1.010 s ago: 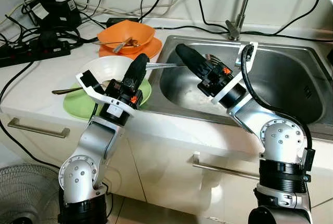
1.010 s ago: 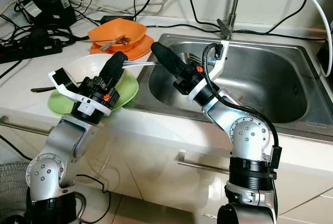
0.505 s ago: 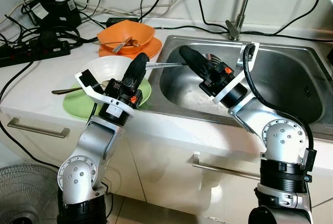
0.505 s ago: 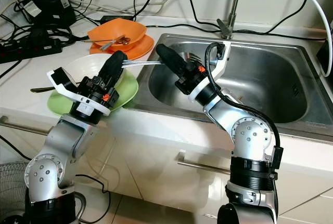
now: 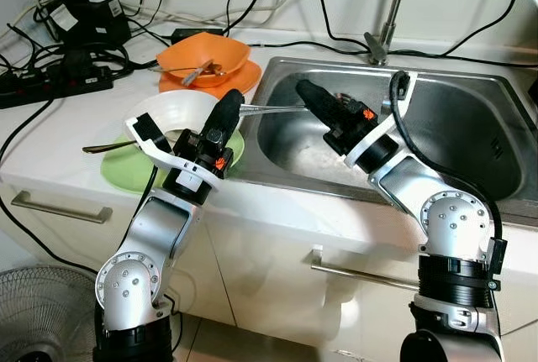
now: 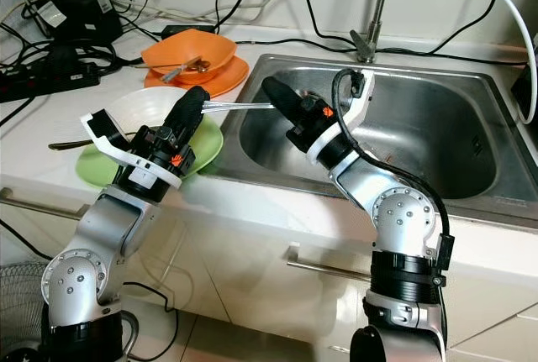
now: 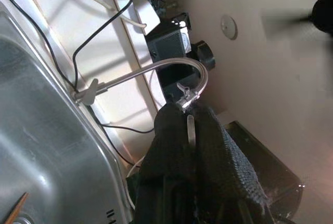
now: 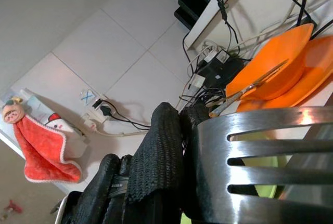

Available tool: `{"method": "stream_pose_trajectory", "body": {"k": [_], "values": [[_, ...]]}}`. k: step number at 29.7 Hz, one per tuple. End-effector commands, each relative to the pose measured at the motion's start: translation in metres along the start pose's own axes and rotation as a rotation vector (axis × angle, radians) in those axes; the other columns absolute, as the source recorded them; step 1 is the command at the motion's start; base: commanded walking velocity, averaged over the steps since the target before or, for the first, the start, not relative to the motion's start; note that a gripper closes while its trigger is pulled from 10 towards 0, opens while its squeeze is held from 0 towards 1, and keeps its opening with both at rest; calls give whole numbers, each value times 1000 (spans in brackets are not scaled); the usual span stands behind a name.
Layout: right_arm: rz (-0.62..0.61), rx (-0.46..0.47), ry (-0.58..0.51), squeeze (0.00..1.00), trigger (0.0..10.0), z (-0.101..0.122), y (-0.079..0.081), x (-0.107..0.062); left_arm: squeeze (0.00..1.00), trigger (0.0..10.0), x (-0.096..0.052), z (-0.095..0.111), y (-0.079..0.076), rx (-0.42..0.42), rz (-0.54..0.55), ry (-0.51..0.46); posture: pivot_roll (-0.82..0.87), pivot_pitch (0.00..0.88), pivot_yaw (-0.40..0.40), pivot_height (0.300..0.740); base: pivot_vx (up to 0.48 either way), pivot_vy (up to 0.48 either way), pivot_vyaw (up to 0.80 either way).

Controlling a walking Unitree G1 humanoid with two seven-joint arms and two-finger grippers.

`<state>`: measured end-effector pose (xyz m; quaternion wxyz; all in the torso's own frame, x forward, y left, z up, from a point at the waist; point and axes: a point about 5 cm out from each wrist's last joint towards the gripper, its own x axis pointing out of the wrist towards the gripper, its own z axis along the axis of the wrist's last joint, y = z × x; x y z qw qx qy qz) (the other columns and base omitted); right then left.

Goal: Kitchen organization

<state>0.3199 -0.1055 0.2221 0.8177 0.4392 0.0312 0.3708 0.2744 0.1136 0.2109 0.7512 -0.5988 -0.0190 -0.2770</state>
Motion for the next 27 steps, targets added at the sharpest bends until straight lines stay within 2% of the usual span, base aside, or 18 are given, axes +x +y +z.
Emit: {"method": "stream_pose_trajectory", "body": {"k": [1,4,5,6,7,11,17,22,26,27], "values": [[-23,-39,-23,0,0,7,2,3,0,10000,-1,-2,4,30,39,17,-79,9,48,740,0,0,0],[-33,-39,-28,0,0,7,1,3,0,10000,-1,-2,5,35,53,16,-78,8,49,740,0,0,0],[-39,-38,-34,0,0,8,0,3,941,10000,-1,-2,7,41,69,9,-78,8,51,740,0,0,0],[-39,-38,-34,0,0,8,0,3,941,10000,-1,-2,7,41,69,9,-78,8,51,740,0,0,0],[-45,-40,-39,0,0,8,-1,3,1000,10000,-1,-2,8,39,74,8,-78,8,52,740,0,0,0],[-54,-38,-51,0,0,10,-2,4,1000,10000,-1,-2,10,52,89,13,-77,7,53,740,0,0,0],[-207,-82,-186,0,0,31,-17,5,1000,10000,-4,-8,17,111,146,65,-74,9,51,740,0,0,0],[-266,-116,-226,0,0,40,-23,3,1000,10000,-4,-15,18,165,156,124,-71,9,51,740,0,0,0],[-369,-254,-228,0,0,47,-35,0,1000,10000,-6,-22,19,255,162,199,-71,9,52,740,0,0,0],[-405,-325,-212,0,0,48,-38,0,1000,10000,-6,-23,20,297,171,219,-70,8,52,740,0,0,0]]}}
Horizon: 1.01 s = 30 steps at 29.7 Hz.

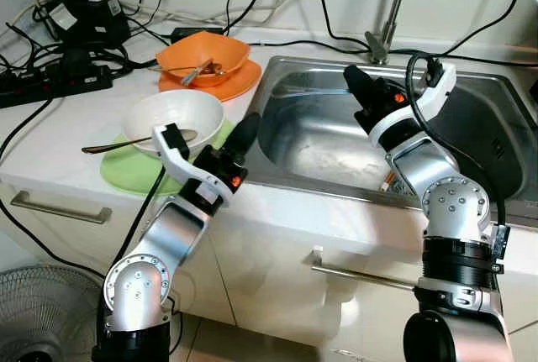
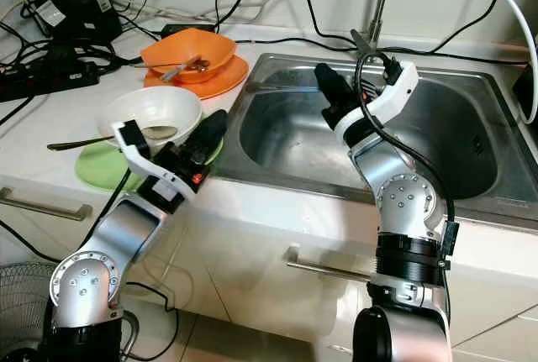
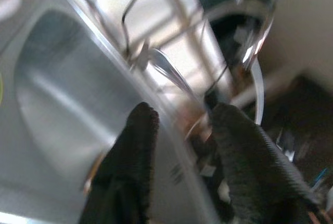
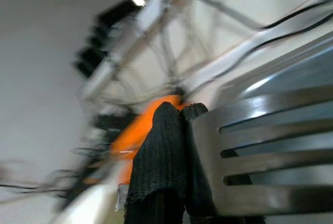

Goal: Kitchen organization

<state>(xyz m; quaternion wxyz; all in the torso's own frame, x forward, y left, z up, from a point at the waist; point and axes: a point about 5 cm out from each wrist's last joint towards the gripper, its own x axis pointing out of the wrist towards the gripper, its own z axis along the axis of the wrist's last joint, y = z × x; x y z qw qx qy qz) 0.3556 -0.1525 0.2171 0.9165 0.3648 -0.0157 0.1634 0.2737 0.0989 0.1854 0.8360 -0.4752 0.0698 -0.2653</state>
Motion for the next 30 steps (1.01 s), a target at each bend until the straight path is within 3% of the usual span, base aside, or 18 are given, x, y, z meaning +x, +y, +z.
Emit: {"method": "stream_pose_trajectory", "body": {"k": [1,3,6,10,11,13,15,26,28,29,30], "values": [[-39,-155,-2,0,0,3,-1,6,1000,10000,-2,-5,0,101,16,49,-70,8,52,740,0,0,0],[-54,-196,7,0,0,2,-3,7,1000,10000,-2,-6,1,128,23,67,-70,8,52,740,0,0,0],[-83,-434,40,0,0,-2,-12,9,1000,10000,-3,-11,5,244,41,128,-67,8,54,740,0,0,0],[-110,-733,80,0,0,-7,-24,10,1000,10000,-4,-15,8,319,58,159,-64,9,51,740,0,0,0],[-110,-733,80,0,0,-7,-24,10,1000,10000,-4,-15,8,319,58,159,-64,9,51,740,0,0,0],[-121,-871,135,0,0,-16,-36,9,1000,10000,-5,-16,11,364,70,169,-61,10,49,740,0,0,0],[-124,-948,179,0,0,-22,-44,7,1000,10000,-6,-17,11,374,72,171,-61,10,49,740,0,0,0],[-202,-1081,350,0,0,-43,-81,-3,1000,10000,-9,-22,15,448,84,210,-52,13,48,740,0,0,0],[-208,-1072,379,0,0,-47,-85,-5,1000,10000,-9,-23,15,458,85,216,-49,13,46,740,0,0,0],[-210,-1072,392,0,510,-48,-86,-5,1000,10000,-10,-23,15,468,87,223,-48,14,44,740,0,0,0],[-212,-1074,400,0,2196,-49,-87,-5,1000,10000,-10,-23,15,474,88,227,-48,14,44,740,0,0,0]]}}
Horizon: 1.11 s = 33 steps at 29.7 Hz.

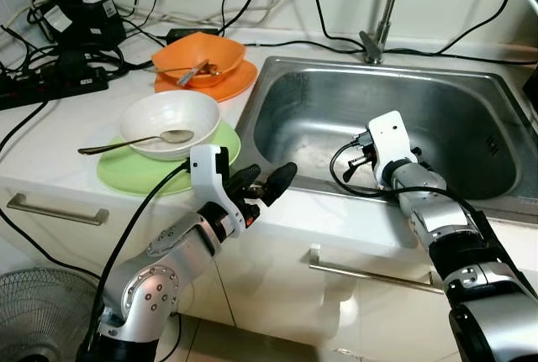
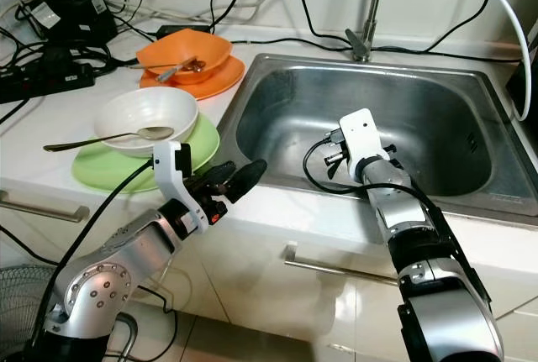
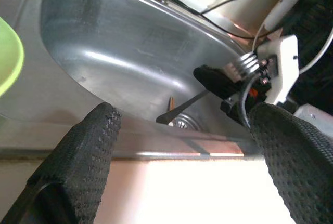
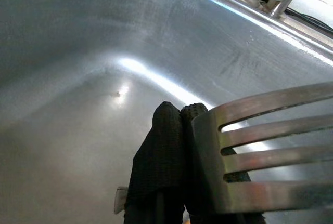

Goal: Kitchen organization

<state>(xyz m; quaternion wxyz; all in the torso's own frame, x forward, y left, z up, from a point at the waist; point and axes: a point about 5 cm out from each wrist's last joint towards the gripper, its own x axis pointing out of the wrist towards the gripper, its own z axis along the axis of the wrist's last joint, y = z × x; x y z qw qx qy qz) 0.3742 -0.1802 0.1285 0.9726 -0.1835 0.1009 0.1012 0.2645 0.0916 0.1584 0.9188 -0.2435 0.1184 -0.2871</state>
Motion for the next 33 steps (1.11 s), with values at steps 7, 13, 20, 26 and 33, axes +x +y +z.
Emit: {"method": "stream_pose_trajectory", "body": {"k": [7,13,20,26,33], "values": [[57,-14,16,1000,10000,-6,10,2,1000,10000,-2,-6,-1,56,0,47,-49,17,44,740,0,0,0],[83,-8,11,1000,10000,-8,15,2,827,10000,-3,-12,-1,101,-5,96,-52,18,47,740,0,0,0],[88,3,-2,1000,10000,-8,16,2,0,10000,-3,-14,-1,104,-6,106,-52,20,47,740,0,0,0],[72,23,-34,1000,10000,-1,13,3,0,10000,-3,-14,0,112,0,114,-54,21,47,740,0,0,0],[29,88,-154,1000,10000,18,8,2,0,10000,-3,-13,2,160,17,111,-57,19,50,740,0,0,0]]}}
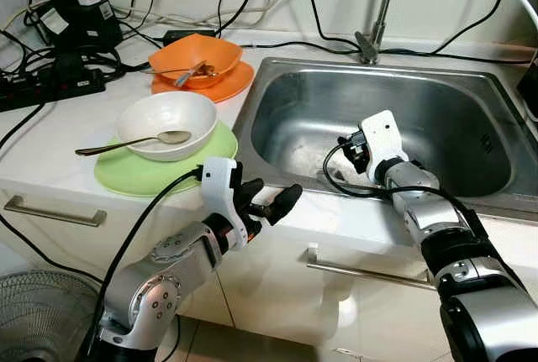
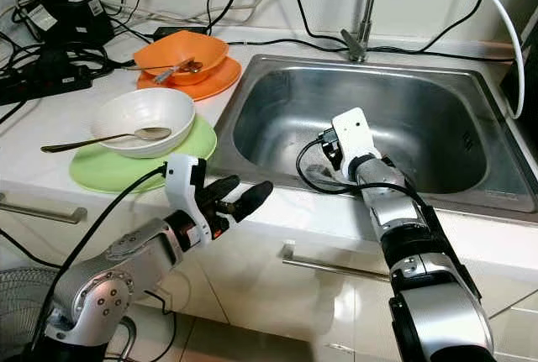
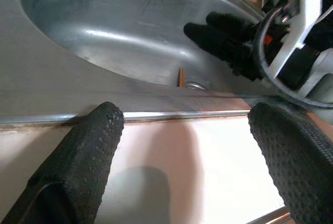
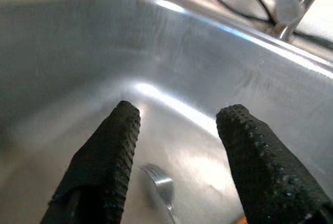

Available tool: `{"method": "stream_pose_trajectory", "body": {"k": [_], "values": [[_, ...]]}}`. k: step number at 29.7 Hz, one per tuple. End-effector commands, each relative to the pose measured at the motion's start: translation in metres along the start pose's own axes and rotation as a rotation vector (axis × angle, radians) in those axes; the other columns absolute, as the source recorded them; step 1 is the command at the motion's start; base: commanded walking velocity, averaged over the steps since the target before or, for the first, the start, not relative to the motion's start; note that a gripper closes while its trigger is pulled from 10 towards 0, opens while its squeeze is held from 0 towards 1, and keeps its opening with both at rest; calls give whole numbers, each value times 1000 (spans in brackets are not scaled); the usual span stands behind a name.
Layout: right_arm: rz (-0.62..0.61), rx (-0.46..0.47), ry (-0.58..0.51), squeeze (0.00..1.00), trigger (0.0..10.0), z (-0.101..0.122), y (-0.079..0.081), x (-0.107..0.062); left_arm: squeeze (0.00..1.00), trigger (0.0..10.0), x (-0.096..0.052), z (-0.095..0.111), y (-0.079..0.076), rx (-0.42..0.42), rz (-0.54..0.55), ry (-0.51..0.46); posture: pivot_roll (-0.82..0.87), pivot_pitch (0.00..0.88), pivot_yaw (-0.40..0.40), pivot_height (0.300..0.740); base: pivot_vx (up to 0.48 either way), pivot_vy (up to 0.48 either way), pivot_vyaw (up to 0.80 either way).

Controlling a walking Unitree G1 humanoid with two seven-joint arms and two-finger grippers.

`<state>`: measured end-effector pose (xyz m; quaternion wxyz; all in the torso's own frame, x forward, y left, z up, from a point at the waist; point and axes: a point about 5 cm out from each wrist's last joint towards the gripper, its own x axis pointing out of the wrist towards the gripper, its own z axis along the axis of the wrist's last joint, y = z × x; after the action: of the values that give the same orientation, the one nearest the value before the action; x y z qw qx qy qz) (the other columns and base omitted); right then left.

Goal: Kitchen organization

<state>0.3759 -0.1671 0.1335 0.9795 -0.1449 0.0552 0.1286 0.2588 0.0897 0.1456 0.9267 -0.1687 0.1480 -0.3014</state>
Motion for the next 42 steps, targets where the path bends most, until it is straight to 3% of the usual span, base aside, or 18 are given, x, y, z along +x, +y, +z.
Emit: {"method": "stream_pose_trajectory", "body": {"k": [1,2,4,10,11,15,17,18,19,20,21,26,28,32,37,42], "values": [[-7,46,-75,1000,10000,12,-1,0,0,10000,0,2,1,55,15,6,-58,16,51,740,0,0,0],[-7,46,-75,1000,10000,12,-1,0,0,10000,0,2,1,55,15,6,-58,16,51,740,0,0,0],[25,135,-168,1000,10000,26,3,-2,0,10000,1,7,3,111,50,-26,-59,15,51,740,0,0,0],[53,245,-241,1000,10000,40,9,-6,0,10000,2,20,5,217,99,-106,-59,13,50,740,0,0,0],[109,310,-278,1000,10000,48,15,-10,0,10000,1,30,5,289,127,-171,-59,13,50,740,0,0,0],[263,407,-354,1000,10000,65,30,-21,0,10000,-3,52,2,441,169,-313,-59,12,51,740,0,0,0],[299,433,-362,1000,10000,69,33,-24,0,10000,-4,56,2,478,179,-339,-57,9,54,740,0,0,0],[361,457,-378,827,10000,74,38,-29,0,10000,-7,64,2,529,217,-395,-57,9,55,740,0,0,0],[403,465,-387,514,10000,76,40,-33,0,10000,-10,69,4,541,248,-428,-57,8,57,740,0,0,0],[428,467,-392,514,10000,78,41,-35,0,10000,-11,73,5,543,268,-447,-57,8,57,740,0,0,0],[462,475,-396,0,10000,80,43,-38,0,10000,-15,79,9,551,312,-484,-57,8,58,740,0,0,0],[582,487,-393,0,10000,82,47,-53,0,10000,-31,97,22,603,476,-602,-54,9,58,740,0,0,0],[673,488,-375,0,10000,81,52,-62,0,10000,-47,105,34,630,612,-663,-51,11,60,740,0,0,0],[787,482,-349,0,10000,81,57,-73,0,10000,-59,105,45,616,720,-678,-46,11,60,740,0,0,0],[910,433,-281,0,10000,74,60,-88,0,10000,-68,87,69,388,858,-637,-42,10,63,740,0,0,0],[920,432,-265,0,10000,72,61,-89,0,10000,-69,83,74,334,896,-625,-42,10,65,740,0,0,0]]}}
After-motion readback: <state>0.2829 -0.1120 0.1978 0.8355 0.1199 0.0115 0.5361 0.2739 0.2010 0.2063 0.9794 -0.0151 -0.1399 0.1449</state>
